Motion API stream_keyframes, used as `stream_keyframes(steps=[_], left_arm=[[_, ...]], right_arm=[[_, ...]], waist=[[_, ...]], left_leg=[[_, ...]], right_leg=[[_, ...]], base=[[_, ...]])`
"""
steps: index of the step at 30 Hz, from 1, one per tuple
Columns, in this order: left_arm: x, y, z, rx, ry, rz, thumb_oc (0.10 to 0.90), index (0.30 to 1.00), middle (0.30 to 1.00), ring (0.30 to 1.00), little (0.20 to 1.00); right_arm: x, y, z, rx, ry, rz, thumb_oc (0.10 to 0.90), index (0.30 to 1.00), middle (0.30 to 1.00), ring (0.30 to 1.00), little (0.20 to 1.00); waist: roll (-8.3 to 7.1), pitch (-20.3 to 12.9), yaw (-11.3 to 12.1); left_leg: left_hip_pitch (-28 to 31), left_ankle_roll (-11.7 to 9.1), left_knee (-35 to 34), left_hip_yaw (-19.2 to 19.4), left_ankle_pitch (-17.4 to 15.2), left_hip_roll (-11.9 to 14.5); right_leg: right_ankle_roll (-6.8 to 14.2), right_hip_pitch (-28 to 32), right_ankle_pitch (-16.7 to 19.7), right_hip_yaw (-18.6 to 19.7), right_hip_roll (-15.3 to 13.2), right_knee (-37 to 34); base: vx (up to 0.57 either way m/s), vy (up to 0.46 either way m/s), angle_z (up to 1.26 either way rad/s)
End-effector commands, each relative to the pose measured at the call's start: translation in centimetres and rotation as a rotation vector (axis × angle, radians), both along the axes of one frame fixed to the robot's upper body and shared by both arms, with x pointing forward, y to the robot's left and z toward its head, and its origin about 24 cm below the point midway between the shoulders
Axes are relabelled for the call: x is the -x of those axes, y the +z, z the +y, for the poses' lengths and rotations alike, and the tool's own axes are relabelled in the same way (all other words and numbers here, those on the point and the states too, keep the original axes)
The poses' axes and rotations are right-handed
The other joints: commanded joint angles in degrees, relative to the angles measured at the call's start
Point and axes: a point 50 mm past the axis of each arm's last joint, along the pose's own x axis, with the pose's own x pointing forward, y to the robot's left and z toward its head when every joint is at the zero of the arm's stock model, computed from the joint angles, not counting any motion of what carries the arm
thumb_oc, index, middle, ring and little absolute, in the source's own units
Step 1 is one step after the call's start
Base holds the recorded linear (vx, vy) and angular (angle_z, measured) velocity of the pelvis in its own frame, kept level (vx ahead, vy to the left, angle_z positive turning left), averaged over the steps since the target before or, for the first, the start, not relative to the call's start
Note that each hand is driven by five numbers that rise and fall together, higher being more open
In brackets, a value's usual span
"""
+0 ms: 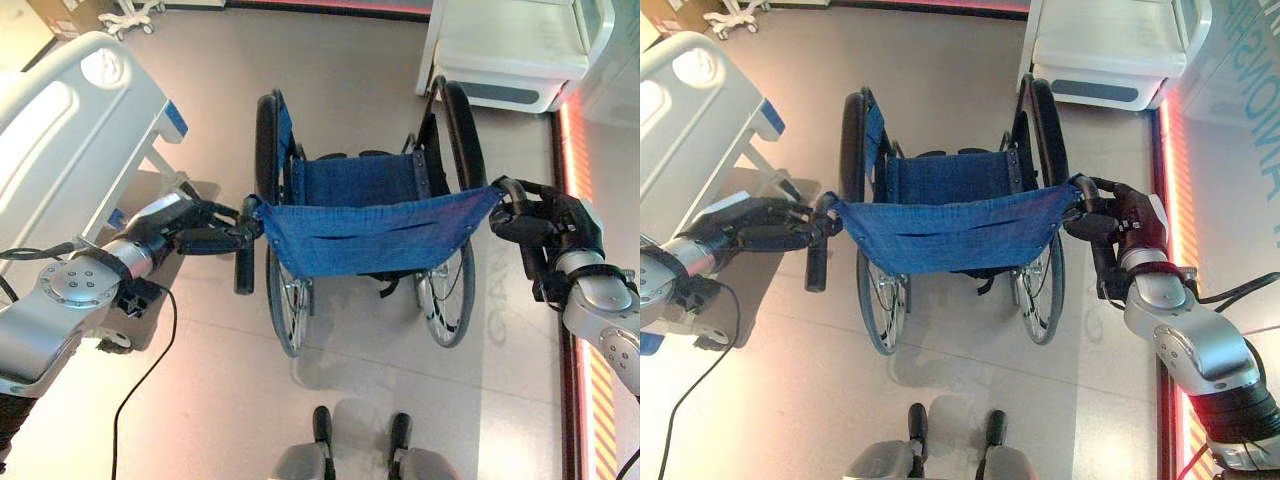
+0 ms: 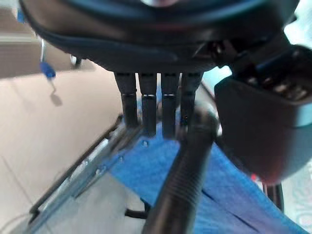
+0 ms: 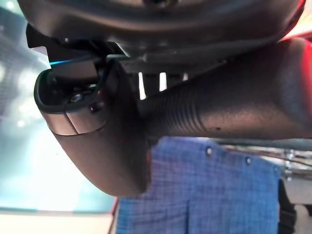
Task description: Push the wheelchair next to the bed
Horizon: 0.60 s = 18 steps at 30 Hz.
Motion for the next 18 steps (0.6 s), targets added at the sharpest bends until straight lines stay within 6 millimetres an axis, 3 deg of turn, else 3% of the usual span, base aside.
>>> stream_keyframes(steps=[1,12,14,15,16,18], left_arm=[[0.1,2.6,0.3,-0.057,-0.01,-0.09,0.4,0.3,0.3,0.3,0.3],[0.5,1.4,0.9,-0.01,0.013,0.005,0.4,0.3,0.3,0.3,0.3],[0.8,0.5,0.7,0.008,-0.003,0.079,0.585,0.578,0.578,0.578,0.578],[0.9,0.1,0.6,0.029,-0.009,0.116,0.759,0.839,0.839,0.839,0.839],[1.0,-0.3,0.5,0.062,-0.021,0.147,0.8,0.9,0.9,0.9,0.9],[1.2,-1.4,-0.4,0.153,-0.065,0.226,0.8,0.9,0.9,0.9,0.9]], right_arm=[[0.3,-0.3,-0.9,0.036,-0.014,0.049,0.4,0.3,0.3,0.3,0.3],[0.6,-0.4,-0.6,0.031,0.011,0.053,0.4,0.3,0.3,0.3,0.3],[0.7,-0.5,-0.4,0.029,0.017,0.051,0.4,0.3,0.3,0.3,0.3],[0.7,-0.5,-0.4,0.028,0.017,0.051,0.4,0.3,0.3,0.3,0.3],[0.7,-0.5,-0.3,0.028,0.02,0.053,0.4,0.3,0.3,0.3,0.3],[0.7,-0.6,-0.1,0.028,0.022,0.057,0.4,0.3,0.3,0.3,0.3]], waist=[[-0.36,-1.89,-1.63],[-0.29,-2.26,-1.36],[-0.14,-2.41,-1.3],[-0.09,-2.48,-1.31],[-0.02,-2.54,-1.38],[0.16,-2.58,-1.44]], left_leg=[[-0.88,-1.0,0.9,1.81,-0.97,-0.24],[-0.8,-1.06,0.72,1.81,-0.91,-0.21],[-0.68,-1.08,0.67,1.79,-0.88,-0.21],[-0.63,-1.08,0.65,1.71,-0.87,-0.25],[-0.58,-1.11,0.61,1.75,-0.85,-0.24],[-0.41,-1.08,0.52,1.85,-0.86,-0.24]], right_leg=[[2.3,-1.78,2.16,-0.02,-1.53,1.56],[2.23,-1.55,2.06,-0.71,-1.45,1.45],[2.23,-1.45,2.09,-0.86,-1.44,1.42],[2.25,-1.43,2.11,-0.86,-1.43,1.39],[2.26,-1.37,2.13,-0.86,-1.41,1.33],[2.22,-1.2,2.1,-0.97,-1.37,1.22]], base=[[0.0,0.0,0.0],[0.0,0.0,0.0],[0.0,0.0,0.0],[0.0,0.0,0.0],[0.0,0.0,0.0],[0.0,0.0,0.0]])
